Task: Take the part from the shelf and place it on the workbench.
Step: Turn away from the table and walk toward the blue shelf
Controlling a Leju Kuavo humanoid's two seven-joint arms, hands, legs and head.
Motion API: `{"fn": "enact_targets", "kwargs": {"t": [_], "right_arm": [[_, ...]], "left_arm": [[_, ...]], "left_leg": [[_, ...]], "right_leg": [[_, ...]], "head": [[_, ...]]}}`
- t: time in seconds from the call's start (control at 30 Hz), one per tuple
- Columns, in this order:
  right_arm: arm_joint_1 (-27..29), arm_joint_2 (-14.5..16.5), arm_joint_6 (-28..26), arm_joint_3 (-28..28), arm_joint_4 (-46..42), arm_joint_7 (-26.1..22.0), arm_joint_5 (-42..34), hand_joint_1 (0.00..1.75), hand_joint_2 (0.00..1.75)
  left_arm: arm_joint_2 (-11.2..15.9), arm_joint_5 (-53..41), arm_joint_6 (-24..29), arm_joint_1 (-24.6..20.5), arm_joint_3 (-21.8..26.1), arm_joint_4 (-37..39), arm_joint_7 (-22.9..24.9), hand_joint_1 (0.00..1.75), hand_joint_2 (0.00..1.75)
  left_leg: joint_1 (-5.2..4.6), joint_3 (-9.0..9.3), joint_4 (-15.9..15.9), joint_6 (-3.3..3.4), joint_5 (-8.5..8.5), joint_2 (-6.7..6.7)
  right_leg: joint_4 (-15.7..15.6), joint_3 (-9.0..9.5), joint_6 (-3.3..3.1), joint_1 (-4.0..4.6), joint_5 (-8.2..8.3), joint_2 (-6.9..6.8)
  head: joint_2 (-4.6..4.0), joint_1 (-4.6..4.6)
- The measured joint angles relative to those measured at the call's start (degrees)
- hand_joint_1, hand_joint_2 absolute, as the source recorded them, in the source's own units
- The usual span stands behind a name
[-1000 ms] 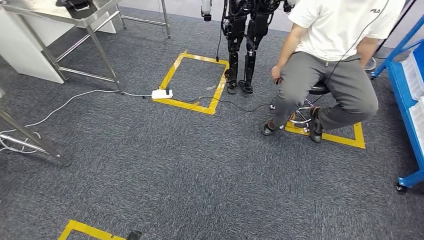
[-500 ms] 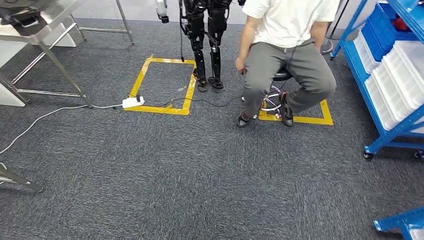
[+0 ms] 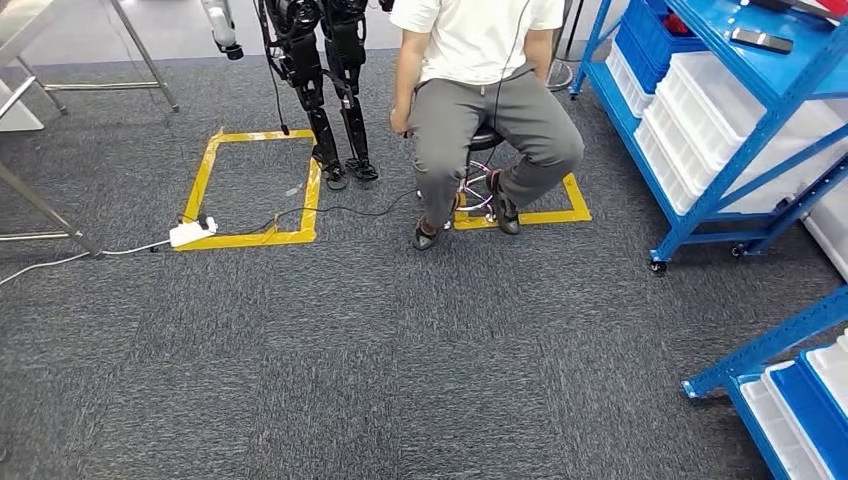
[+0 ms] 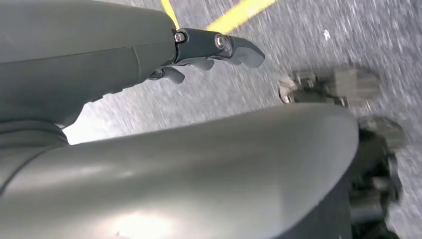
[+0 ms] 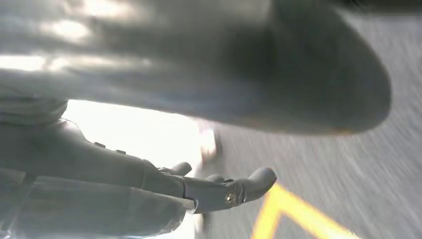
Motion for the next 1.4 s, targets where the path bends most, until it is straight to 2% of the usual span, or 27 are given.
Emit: {"fn": "enact_targets", "kwargs": {"t": [0.07,0.13,0.2,0.23,0.27,0.33,0.4,0.43,0.5,0.53,0.57,0.63,0.7,0.73,0.8,0.87,0.9,0.93,1.03,1.07,1.13,1.17,1.2,1.27,1.3,1.33,1.4], "right_arm": [[0.2,-0.2,2.0,-2.1,0.0,3.2,-2.0,0.0,0.0],[0.3,-0.4,3.5,-3.8,0.0,5.3,-2.7,0.0,0.0],[0.5,-0.5,4.6,-4.9,0.0,6.5,-2.7,0.0,0.0],[0.6,-0.6,5.0,-5.3,0.0,6.9,-2.5,0.0,0.0],[0.7,-0.6,5.3,-5.6,0.0,7.1,-2.2,0.0,0.0],[0.8,-0.8,5.6,-5.9,0.0,7.3,-1.8,0.0,0.0],[0.6,-0.8,6.0,-6.1,0.0,7.3,-1.4,0.0,0.0],[0.5,-0.8,6.1,-6.1,0.0,7.3,-1.3,0.0,0.0],[0.4,-0.8,6.4,-6.3,0.0,7.3,-1.2,0.0,0.0],[0.4,-0.9,6.4,-6.4,0.0,7.3,-1.1,0.0,0.0],[0.4,-1.0,6.5,-6.5,0.0,7.3,-1.1,0.0,0.0],[0.3,-1.1,6.5,-6.6,0.0,7.3,-0.9,0.0,0.0],[0.3,-1.2,6.6,-6.6,0.0,7.3,-0.9,0.0,0.0],[0.4,-1.2,6.6,-6.6,0.0,7.3,-0.9,0.0,0.0],[0.4,-1.2,6.6,-6.6,0.0,7.3,-0.9,0.0,0.0],[0.3,-1.2,6.6,-6.6,0.0,7.3,-0.9,0.0,0.0],[0.3,-1.2,6.6,-6.6,0.0,7.3,-0.9,0.0,0.0],[0.2,-1.2,6.6,-6.6,0.0,7.3,-0.9,0.0,0.0],[0.4,-1.2,6.6,-6.6,0.0,7.3,-0.6,0.0,0.0],[0.5,-1.2,6.6,-6.6,0.0,7.3,-0.6,0.0,0.0],[0.5,-1.3,6.6,-6.6,0.0,7.1,-0.5,0.0,0.0],[0.4,-1.2,6.5,-6.6,0.0,7.0,-0.4,0.0,0.0],[0.3,-1.2,6.5,-6.6,0.0,6.8,-0.4,0.0,0.0],[0.4,-1.1,6.5,-6.6,0.0,6.4,-0.2,0.0,0.0],[0.4,-1.2,6.4,-6.6,0.0,6.2,-0.1,0.0,0.0],[0.5,-1.2,6.2,-6.6,0.0,5.8,0.1,0.0,0.0],[0.5,-1.3,4.9,-6.6,0.0,3.9,0.2,0.0,0.0]], "left_arm": [[0.1,-0.3,0.7,0.1,0.0,0.0,0.6,0.0,0.0],[0.5,-0.5,1.3,0.9,0.0,0.0,0.6,0.0,0.0],[1.1,-0.7,1.4,2.2,0.0,0.0,0.0,0.0,0.0],[1.4,-0.8,1.4,2.7,0.1,0.1,-0.2,0.0,0.0],[1.5,-0.9,1.4,3.0,0.1,0.1,-0.3,0.0,0.0],[1.7,-0.9,1.6,3.2,0.1,0.1,-0.5,0.0,0.0],[1.8,-1.0,1.8,3.2,0.1,0.1,-0.5,0.0,0.0],[1.9,-1.0,1.9,3.1,0.1,0.1,-0.5,0.0,0.0],[2.0,-1.0,1.8,3.0,0.2,0.1,-0.5,0.0,0.0],[2.0,-1.1,1.8,2.9,0.2,0.1,-0.5,0.0,0.0],[2.0,-1.1,1.8,2.9,0.2,0.1,-0.5,0.0,0.0],[2.0,-1.1,1.8,3.1,0.4,0.1,-0.5,0.0,0.0],[2.0,-1.1,1.8,3.3,0.7,0.2,-0.5,0.0,0.0],[2.0,-1.1,1.8,3.5,0.8,0.2,-0.5,0.0,0.0],[2.1,-1.1,1.8,3.6,1.0,0.2,-0.5,0.0,0.0],[2.1,-1.1,1.8,3.7,1.1,0.2,-0.5,0.0,0.0],[2.1,-1.1,1.8,3.7,1.1,0.3,-0.5,0.0,0.0],[2.2,-1.1,1.8,3.6,1.2,0.3,-0.5,0.0,0.0],[2.2,-1.1,1.8,3.4,1.2,0.3,-0.5,0.0,0.0],[2.2,-1.1,1.8,3.4,1.2,0.3,-0.4,0.0,0.0],[2.2,-1.3,1.8,3.4,1.3,0.3,-0.5,0.0,0.0],[2.2,-1.4,1.8,3.4,1.3,0.3,-0.5,0.0,0.0],[2.2,-1.5,1.9,3.5,1.4,0.3,-0.5,0.0,0.0],[2.2,-1.6,1.9,3.7,1.5,0.3,-0.5,0.0,0.0],[2.2,-1.7,1.9,3.7,1.5,0.3,-0.5,0.0,0.0],[2.1,-1.7,1.9,3.7,1.5,0.3,-0.5,0.0,0.0],[2.1,-1.7,1.9,3.7,1.5,0.4,-0.5,0.0,0.0]], "left_leg": [[0.2,0.4,-1.2,0.3,0.72,1.46],[0.14,0.6,-1.7,0.4,0.97,3.39],[0.03,0.52,-1.7,0.38,0.84,5.62],[0.03,0.48,-1.7,0.3,0.76,6.63],[0.07,0.49,-1.6,0.19,0.69,7.37],[0.14,0.72,-1.6,-0.23,0.46,8.61],[-0.01,1.13,-1.5,-1.04,-0.01,9.74],[-0.06,1.36,-1.5,-1.46,-0.19,10.31],[0.15,1.78,-1.5,-2.21,-0.42,11.35],[0.41,1.8,-1.0,-2.58,-0.93,10.74],[0.67,1.36,0.4,-2.9,-2.08,9.34],[1.04,-1.45,7.0,-3.28,-6.21,5.39],[1.09,-5.25,14.8,-3.3,-9.54,3.75],[1.09,-6.28,16.7,-3.25,-9.71,3.56],[1.12,-4.98,13.2,-2.96,-6.36,2.99],[1.25,-1.38,4.9,-2.6,-1.98,0.37],[1.28,-0.17,2.0,-2.5,-0.84,-0.77],[1.21,0.39,0.5,-2.39,-0.45,-1.46],[0.71,0.44,0.0,-1.82,-0.29,-0.26],[0.69,0.48,-0.3,-1.4,0.0,0.37],[0.75,0.42,-0.9,-0.52,0.52,1.86],[0.71,0.32,-1.0,-0.19,0.67,2.85],[0.61,0.2,-1.0,-0.04,0.67,3.85],[0.47,0.04,-0.9,0.02,0.66,5.89],[0.46,0.01,-0.9,-0.03,0.63,6.79],[0.48,0.03,-0.9,-0.11,0.58,7.53],[0.3,0.3,-0.8,-0.55,0.3,8.98]], "right_leg": [[1.8,-1.33,0.11,0.25,-0.86,-2.36],[8.0,-4.56,-0.13,0.25,-3.83,-5.96],[14.7,-7.74,0.19,-0.16,-6.45,-7.11],[15.7,-8.1,0.69,-0.46,-6.65,-7.4],[14.3,-7.17,1.29,-0.77,-5.95,-7.73],[6.4,-2.51,2.45,-1.34,-3.35,-9.67],[0.2,1.09,2.48,-1.28,-1.52,-11.63],[-0.8,1.61,2.09,-1.09,-1.24,-11.9],[-0.8,1.44,1.23,-0.98,-0.99,-10.63],[-0.8,1.46,0.83,-1.11,-0.88,-9.94],[-0.9,1.5,0.36,-1.3,-0.77,-9.32],[-1.0,1.59,-0.4,-1.47,-0.58,-8.04],[-1.0,1.47,-0.74,-1.2,-0.48,-6.54],[-1.0,1.47,-0.78,-1.09,-0.45,-5.74],[-0.9,1.65,-0.75,-1.0,-0.39,-3.99],[-0.8,1.71,-0.54,-0.85,-0.32,-2.38],[-0.7,1.55,-0.31,-0.73,-0.25,-1.68],[-0.6,1.27,-0.02,-0.62,-0.13,-1.04],[-0.8,0.38,0.96,-0.71,0.33,0.54],[-0.4,-0.01,1.12,-0.7,0.21,-0.21],[2.8,-1.88,0.92,-0.46,-1.53,-3.4],[6.3,-3.56,0.59,-0.45,-3.3,-5.46],[10.5,-5.57,0.41,-0.5,-5.18,-6.5],[16.6,-8.29,0.7,-0.75,-7.42,-7.25],[16.4,-7.88,1.21,-0.87,-7.14,-7.45],[13.8,-6.28,1.79,-0.99,-6.13,-7.84],[5.1,-1.1,2.58,-1.17,-3.38,-10.59]], "head": [[0.0,0.18],[-0.01,0.5],[0.0,0.69],[0.01,0.66],[0.01,0.69],[0.0,0.72],[-0.01,0.66],[-0.01,0.61],[0.01,0.53],[0.01,0.46],[0.0,0.32],[0.0,0.03],[0.01,-0.03],[0.01,-0.03],[0.01,-0.04],[0.01,-0.05],[0.0,-0.02],[0.0,0.0],[0.0,0.01],[-0.01,0.01],[0.0,0.25],[-0.01,0.4],[-0.01,0.57],[-0.01,0.65],[0.0,0.67],[0.0,0.67],[0.0,0.75]]}}
